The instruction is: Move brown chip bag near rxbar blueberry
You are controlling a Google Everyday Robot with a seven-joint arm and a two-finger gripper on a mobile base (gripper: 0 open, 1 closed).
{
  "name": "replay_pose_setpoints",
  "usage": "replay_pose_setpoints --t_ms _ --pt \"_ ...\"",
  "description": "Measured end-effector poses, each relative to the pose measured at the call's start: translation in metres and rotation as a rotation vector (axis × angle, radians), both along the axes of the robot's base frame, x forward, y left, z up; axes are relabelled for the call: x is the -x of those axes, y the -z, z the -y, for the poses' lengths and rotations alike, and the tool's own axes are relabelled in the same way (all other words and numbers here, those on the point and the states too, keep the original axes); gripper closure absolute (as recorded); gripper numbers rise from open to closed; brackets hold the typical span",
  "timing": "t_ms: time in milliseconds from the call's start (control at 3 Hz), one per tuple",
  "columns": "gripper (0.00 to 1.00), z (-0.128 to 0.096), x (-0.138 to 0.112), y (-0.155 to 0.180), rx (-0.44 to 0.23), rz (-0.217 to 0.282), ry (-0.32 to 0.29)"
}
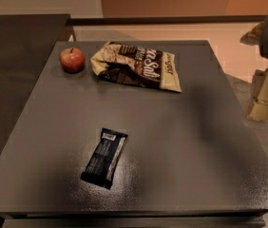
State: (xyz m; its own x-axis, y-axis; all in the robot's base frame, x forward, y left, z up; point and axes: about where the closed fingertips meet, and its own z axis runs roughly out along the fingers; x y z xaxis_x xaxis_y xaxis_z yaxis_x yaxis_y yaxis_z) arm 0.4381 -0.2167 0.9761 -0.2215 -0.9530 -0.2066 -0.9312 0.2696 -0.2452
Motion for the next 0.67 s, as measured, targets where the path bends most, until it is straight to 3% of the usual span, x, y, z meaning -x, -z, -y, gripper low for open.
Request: replay_pose_setpoints --t_ms 667 --pt "0.0 -0.0052 -0.007 0.0008 -0.014 0.011 0.002"
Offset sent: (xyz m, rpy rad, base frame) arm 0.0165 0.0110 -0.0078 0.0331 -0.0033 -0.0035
